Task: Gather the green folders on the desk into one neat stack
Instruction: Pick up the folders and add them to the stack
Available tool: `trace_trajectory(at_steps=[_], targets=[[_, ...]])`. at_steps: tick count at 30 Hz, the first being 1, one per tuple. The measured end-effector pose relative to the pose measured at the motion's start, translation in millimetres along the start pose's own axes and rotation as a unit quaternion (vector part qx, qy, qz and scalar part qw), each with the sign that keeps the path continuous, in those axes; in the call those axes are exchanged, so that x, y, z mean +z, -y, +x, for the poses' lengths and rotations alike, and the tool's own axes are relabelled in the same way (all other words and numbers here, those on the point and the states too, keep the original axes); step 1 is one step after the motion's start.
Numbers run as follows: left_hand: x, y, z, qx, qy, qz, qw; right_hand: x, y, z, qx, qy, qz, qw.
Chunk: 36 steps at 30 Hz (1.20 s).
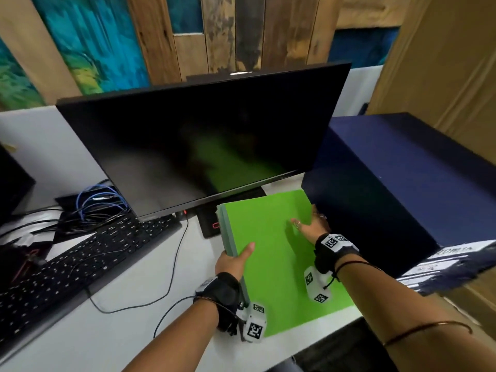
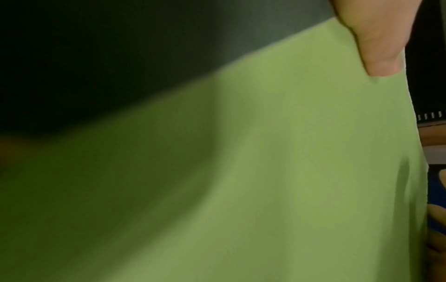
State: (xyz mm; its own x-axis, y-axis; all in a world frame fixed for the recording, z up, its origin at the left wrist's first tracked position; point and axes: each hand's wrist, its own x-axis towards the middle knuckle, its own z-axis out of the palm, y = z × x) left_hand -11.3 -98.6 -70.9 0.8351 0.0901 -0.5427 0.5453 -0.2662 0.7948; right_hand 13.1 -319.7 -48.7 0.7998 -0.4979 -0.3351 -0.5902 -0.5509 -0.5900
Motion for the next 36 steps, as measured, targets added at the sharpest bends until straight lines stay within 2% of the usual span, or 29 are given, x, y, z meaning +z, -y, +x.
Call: trace_trajectory(at_steps=[6, 11, 15, 19, 21, 24, 28, 36], targets=[[0, -11, 14, -0.010, -0.014, 0.032, 0.999, 2, 10, 6, -0.036, 0.011, -0.035, 0.999], [2, -17, 23, -0.027, -0.012, 0.061, 0.998, 19, 18, -5, -0.072, 0.065, -0.128, 0.987], [5, -26, 28, -0.036, -0.001, 0.078, 0.996, 38, 26, -16, -0.088, 0.070, -0.178, 0.978], [7, -39, 25, -0.027, -0.016, 0.109, 0.994, 43, 24, -13, -0.066, 0.073, -0.227, 0.969], [11, -45, 21, -0.012, -0.015, 0.158, 0.987, 39, 18, -10, -0.040, 0.077, -0.225, 0.970], [13, -50, 14, -0.003, -0.001, 0.242, 0.970, 38, 11, -10, -0.021, 0.091, -0.216, 0.972], [10, -46, 13, -0.004, 0.025, 0.286, 0.958, 41, 9, -11, -0.024, 0.091, -0.230, 0.969], [9, -31, 8, -0.016, 0.025, 0.229, 0.973, 45, 8, -18, -0.049, 0.105, -0.236, 0.965]])
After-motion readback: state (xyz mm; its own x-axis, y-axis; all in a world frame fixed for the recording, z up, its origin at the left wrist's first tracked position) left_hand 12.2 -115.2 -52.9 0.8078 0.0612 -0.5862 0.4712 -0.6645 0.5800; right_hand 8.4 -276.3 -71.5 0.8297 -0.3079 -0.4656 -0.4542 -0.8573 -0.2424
